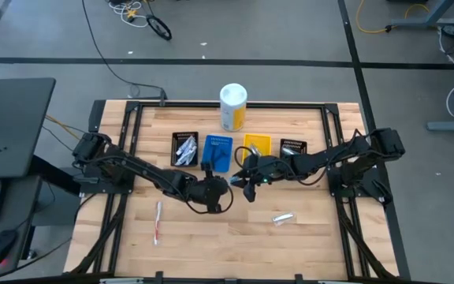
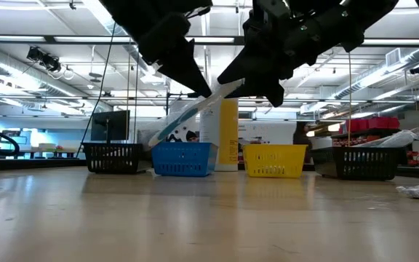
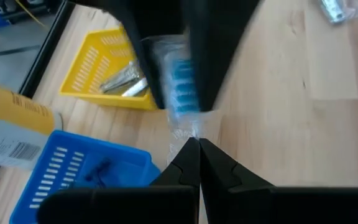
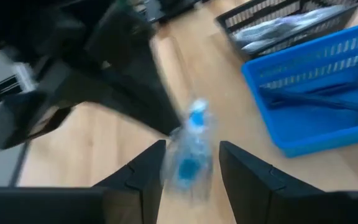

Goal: Pick & Place Travel size toiletries
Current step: Put the blue toothbrush into the right black bin

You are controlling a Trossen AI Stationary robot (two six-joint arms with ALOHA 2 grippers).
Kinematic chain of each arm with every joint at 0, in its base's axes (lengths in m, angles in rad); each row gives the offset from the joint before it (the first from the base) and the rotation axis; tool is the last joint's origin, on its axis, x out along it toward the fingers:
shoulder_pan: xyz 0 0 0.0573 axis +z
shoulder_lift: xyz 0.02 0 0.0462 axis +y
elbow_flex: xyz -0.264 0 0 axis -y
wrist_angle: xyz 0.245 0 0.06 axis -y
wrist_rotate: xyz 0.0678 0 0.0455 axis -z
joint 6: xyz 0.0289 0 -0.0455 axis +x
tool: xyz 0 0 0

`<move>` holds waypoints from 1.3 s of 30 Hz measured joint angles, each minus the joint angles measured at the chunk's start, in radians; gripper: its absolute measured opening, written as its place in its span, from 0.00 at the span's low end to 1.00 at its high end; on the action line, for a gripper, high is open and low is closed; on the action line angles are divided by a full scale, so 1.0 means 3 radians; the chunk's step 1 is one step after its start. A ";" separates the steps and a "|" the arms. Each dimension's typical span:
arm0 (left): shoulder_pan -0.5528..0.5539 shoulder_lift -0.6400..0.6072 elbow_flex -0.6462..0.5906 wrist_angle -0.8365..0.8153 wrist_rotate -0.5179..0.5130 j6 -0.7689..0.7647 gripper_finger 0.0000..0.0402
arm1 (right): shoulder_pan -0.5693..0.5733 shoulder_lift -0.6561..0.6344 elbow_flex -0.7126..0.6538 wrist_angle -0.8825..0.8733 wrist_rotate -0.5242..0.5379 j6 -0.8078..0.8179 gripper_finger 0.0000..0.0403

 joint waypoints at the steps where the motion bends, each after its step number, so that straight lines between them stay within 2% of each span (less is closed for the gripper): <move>1: 0.0000 0.0000 0.0000 0.0010 0.0000 0.0004 0.00 | -0.0001 0.0000 0.0000 -0.0001 0.0075 -0.0002 0.40; 5: -0.0001 0.0000 0.0000 0.0012 0.0002 0.0002 0.00 | -0.0005 -0.0001 0.0000 0.0000 0.0193 -0.0092 0.37; 11: 0.0003 0.0000 0.0000 0.0012 -0.0035 0.0004 0.00 | -0.0005 -0.0003 0.0000 -0.0040 0.0016 -0.0114 0.27; 15: 0.0020 0.0000 0.0000 0.0012 -0.0010 -0.0001 0.01 | -0.0005 -0.0003 0.0000 -0.0039 0.0021 -0.0115 0.22; 22: 0.0024 0.0000 0.0000 0.0013 -0.0012 -0.0046 0.05 | -0.0005 -0.0003 0.0000 -0.0075 0.0025 -0.0115 0.20; 27: 0.0027 -0.0001 0.0000 0.0013 0.0013 -0.0218 0.12 | -0.0005 -0.0004 0.0000 -0.0270 0.0042 -0.0114 0.20; 33: 0.0035 -0.0001 0.0000 0.0012 0.0012 -0.0263 0.25 | 0.0002 -0.0041 0.0000 -0.0516 0.0231 -0.0114 0.20; 39: 0.0075 -0.0003 0.0000 -0.0019 0.0007 -0.0354 0.32 | 0.0067 -0.0539 0.0000 -0.0838 0.0307 -0.0113 0.20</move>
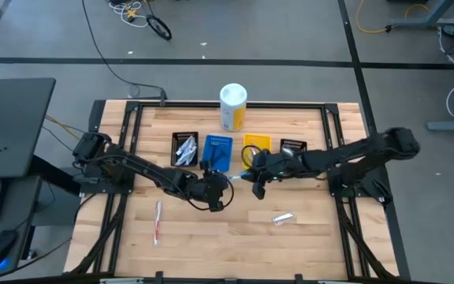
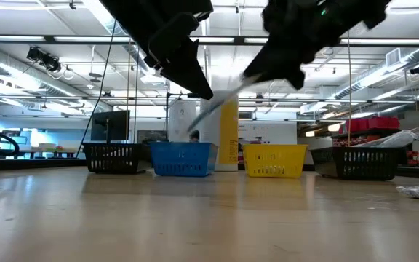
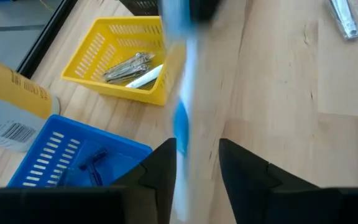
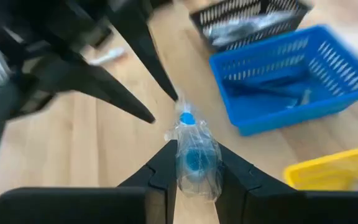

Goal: Pick & Place Travel size toiletries
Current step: Put the blue toothbrush into the right black bin

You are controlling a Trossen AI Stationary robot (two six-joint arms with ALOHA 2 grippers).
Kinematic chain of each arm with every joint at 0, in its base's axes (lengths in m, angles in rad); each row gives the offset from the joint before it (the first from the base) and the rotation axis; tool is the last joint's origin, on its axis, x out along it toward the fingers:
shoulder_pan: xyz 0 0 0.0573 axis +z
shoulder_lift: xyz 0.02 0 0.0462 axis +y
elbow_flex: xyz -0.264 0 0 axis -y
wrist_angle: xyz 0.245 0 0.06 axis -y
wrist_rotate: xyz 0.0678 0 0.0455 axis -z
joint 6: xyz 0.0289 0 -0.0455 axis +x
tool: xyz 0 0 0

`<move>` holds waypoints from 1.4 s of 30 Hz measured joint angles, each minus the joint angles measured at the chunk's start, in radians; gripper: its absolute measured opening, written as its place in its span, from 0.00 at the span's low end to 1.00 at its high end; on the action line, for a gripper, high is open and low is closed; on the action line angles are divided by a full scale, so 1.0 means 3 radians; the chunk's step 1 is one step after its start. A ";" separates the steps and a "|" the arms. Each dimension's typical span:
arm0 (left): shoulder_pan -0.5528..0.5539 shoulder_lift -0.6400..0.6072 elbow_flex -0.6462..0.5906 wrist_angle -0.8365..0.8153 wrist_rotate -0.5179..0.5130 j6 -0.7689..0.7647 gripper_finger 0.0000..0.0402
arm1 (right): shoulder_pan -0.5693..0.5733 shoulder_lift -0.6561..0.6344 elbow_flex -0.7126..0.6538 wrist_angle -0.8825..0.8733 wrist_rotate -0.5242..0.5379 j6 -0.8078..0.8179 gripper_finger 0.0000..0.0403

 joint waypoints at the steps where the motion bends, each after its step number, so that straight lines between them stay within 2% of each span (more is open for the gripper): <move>1: 0.0004 0.0000 0.0000 -0.0005 0.0000 0.0005 0.33 | 0.0022 -0.0139 0.0001 -0.0151 0.0064 -0.0001 0.20; 4: 0.0019 0.0000 0.0000 -0.0024 0.0000 0.0020 0.34 | 0.0114 -0.0600 0.0001 -0.0810 0.0382 0.0081 0.20; 8: 0.0057 0.0000 0.0000 -0.0025 0.0000 0.0022 0.34 | 0.0327 -0.1183 0.0001 -0.1788 0.0943 0.0575 0.20; 14: 0.0169 0.0000 0.0000 -0.0026 0.0000 0.0026 0.34 | 0.0616 -0.1893 0.0001 -0.2970 0.1573 0.1266 0.20; 17: 0.0240 0.0000 0.0000 -0.0030 0.0000 0.0031 0.34 | 0.0625 -0.2052 0.0001 -0.3604 0.1643 0.1611 0.20; 21: 0.0334 0.0000 0.0000 -0.0029 0.0001 0.0031 0.33 | 0.0580 -0.2031 0.0001 -0.4267 0.1659 0.2109 0.20; 23: 0.0375 0.0000 0.0000 -0.0029 0.0001 0.0022 0.33 | 0.0560 -0.1968 0.0000 -0.4369 0.1690 0.2251 0.20; 27: 0.0437 0.0000 0.0000 -0.0028 0.0001 0.0022 0.33 | 0.0558 -0.1831 -0.0126 -0.4144 0.1837 0.2190 0.20; 34: 0.0469 0.0000 0.0000 -0.0028 0.0097 0.0030 0.33 | 0.0492 -0.1638 -0.0587 -0.3456 0.1556 0.2155 0.20; 38: 0.0469 0.0000 0.0000 -0.0025 0.0182 0.0059 0.33 | 0.0435 -0.1593 -0.0703 -0.3413 0.1523 0.2025 0.21; 42: 0.0469 0.0000 0.0000 -0.0023 0.0214 0.0057 0.33 | 0.0371 -0.1585 -0.0711 -0.3390 0.1478 0.1923 0.26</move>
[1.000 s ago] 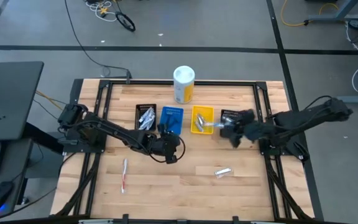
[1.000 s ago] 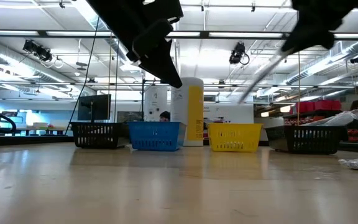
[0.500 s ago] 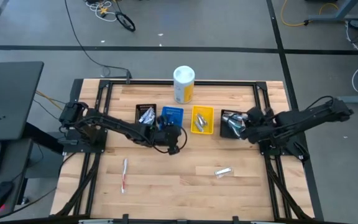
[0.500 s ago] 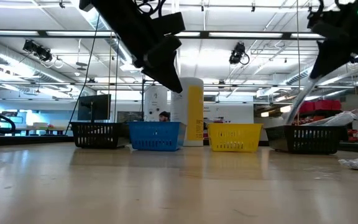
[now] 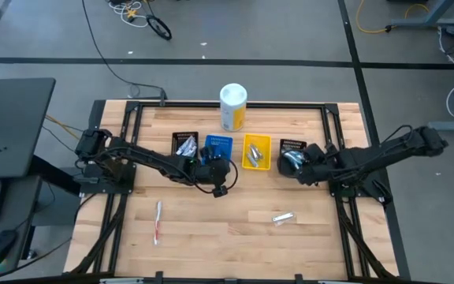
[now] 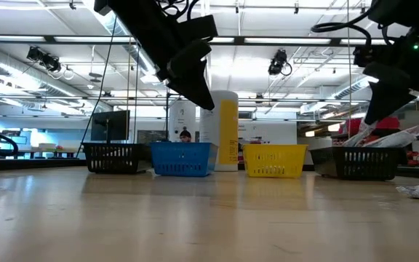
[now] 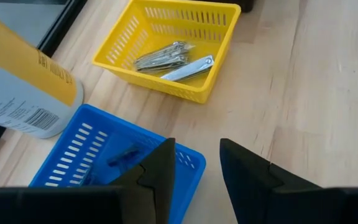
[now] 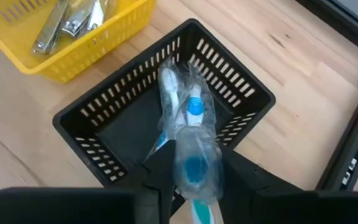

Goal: Pick & Place Travel size toiletries
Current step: Put the blue toothbrush into the right black bin, then put the nail cutter into the yellow bin

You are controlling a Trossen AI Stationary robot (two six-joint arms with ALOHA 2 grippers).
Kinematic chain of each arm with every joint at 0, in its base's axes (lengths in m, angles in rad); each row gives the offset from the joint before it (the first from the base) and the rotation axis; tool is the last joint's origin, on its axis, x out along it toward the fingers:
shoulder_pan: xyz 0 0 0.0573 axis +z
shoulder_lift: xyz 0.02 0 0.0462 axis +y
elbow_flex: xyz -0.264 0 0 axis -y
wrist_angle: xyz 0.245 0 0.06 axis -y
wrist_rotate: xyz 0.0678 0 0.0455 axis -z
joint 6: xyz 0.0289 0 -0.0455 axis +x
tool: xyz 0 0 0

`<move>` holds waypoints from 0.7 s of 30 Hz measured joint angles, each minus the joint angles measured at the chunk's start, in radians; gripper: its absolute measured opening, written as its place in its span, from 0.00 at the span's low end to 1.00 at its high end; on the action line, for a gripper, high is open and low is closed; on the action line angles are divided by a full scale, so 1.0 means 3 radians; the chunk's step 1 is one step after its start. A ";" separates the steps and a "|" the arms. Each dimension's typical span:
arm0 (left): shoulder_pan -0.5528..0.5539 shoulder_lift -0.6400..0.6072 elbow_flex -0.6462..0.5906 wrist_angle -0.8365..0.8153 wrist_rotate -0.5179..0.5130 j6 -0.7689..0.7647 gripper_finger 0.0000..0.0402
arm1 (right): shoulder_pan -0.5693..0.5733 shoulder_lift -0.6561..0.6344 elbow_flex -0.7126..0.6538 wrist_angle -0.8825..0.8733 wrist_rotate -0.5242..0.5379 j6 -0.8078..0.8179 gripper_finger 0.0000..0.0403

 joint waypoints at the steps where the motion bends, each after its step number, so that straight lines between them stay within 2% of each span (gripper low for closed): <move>1: 0.0000 0.0000 0.0000 0.0001 0.0000 -0.0006 0.33 | -0.0012 0.0001 0.0000 0.0023 -0.0018 -0.0051 0.28; 6: 0.0000 0.0000 0.0000 0.0001 0.0014 -0.0025 0.33 | -0.0064 0.0001 0.0038 0.0028 -0.0104 -0.0229 0.36; 10: 0.0000 0.0000 0.0000 0.0001 0.0041 0.0041 0.33 | -0.0099 0.0001 0.0314 -0.0009 -0.0033 -0.0535 0.39; 13: -0.0002 -0.0005 0.0033 -0.0125 0.0046 0.0050 0.33 | -0.0115 0.0000 0.0540 0.0185 0.0012 -0.0724 0.39; 16: -0.0020 -0.0007 0.0186 -0.0564 0.0045 -0.0103 0.33 | -0.0115 -0.0001 0.0610 0.0697 -0.0029 -0.0942 0.39; 21: -0.0091 -0.0008 0.0453 -0.1594 0.0047 -0.0701 0.33 | -0.0112 0.0116 0.0421 0.2097 -0.0395 -0.1723 0.39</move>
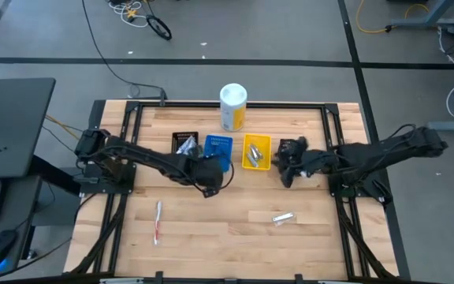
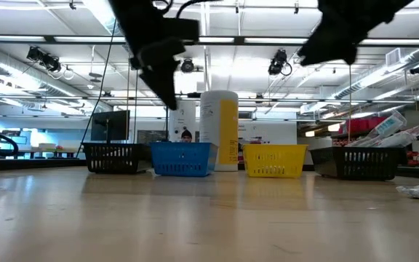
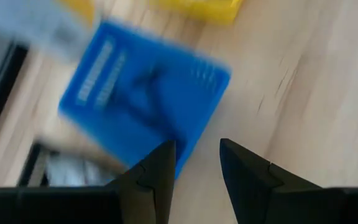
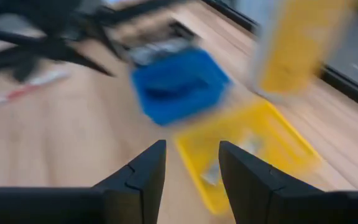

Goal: Pick & Place Travel size toiletries
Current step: Put the nail cutter into the yellow bin

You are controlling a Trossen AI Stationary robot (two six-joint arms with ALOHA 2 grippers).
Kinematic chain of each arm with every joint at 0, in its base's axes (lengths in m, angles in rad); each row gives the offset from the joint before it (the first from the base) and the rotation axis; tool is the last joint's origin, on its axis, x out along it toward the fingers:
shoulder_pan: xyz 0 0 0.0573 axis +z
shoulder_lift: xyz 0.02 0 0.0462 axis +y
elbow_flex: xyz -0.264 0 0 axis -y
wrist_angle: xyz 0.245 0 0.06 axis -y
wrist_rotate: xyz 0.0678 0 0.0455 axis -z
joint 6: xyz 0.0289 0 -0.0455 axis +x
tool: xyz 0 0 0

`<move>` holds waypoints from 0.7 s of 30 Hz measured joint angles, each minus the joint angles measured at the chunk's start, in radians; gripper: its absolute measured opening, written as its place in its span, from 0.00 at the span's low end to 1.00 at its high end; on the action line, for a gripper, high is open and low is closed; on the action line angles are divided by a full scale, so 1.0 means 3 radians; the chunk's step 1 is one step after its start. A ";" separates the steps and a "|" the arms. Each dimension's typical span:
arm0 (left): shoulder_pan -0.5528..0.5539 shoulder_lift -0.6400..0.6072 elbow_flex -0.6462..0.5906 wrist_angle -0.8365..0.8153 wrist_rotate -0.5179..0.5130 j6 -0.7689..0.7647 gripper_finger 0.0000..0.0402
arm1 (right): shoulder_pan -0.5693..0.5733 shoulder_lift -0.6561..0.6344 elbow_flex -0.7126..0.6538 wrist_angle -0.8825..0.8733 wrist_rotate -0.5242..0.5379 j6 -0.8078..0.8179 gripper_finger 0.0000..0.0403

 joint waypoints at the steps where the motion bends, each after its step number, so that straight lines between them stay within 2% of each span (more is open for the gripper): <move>1: -0.0019 0.0000 0.0031 -0.0205 0.0025 -0.0159 0.33 | 0.0000 0.0054 -0.0041 0.0252 -0.0081 -0.0150 0.39; 5: -0.0140 0.0000 0.0086 -0.1023 0.0218 -0.0828 0.33 | 0.0000 0.0334 -0.0178 0.0987 -0.0358 -0.0531 0.39; 11: -0.0543 -0.0001 0.0085 -0.1966 0.0178 -0.1711 0.33 | 0.0000 0.0738 -0.0186 0.1141 -0.0648 -0.0639 0.39; 17: -0.0972 -0.0001 0.0085 -0.1804 0.0643 -0.1806 0.33 | 0.0000 0.0986 -0.0186 0.1186 -0.0868 -0.0668 0.39; 21: -0.1223 -0.0001 0.0085 -0.1709 0.0685 -0.1813 0.33 | 0.0000 0.1064 -0.0186 0.1209 -0.0869 -0.0673 0.39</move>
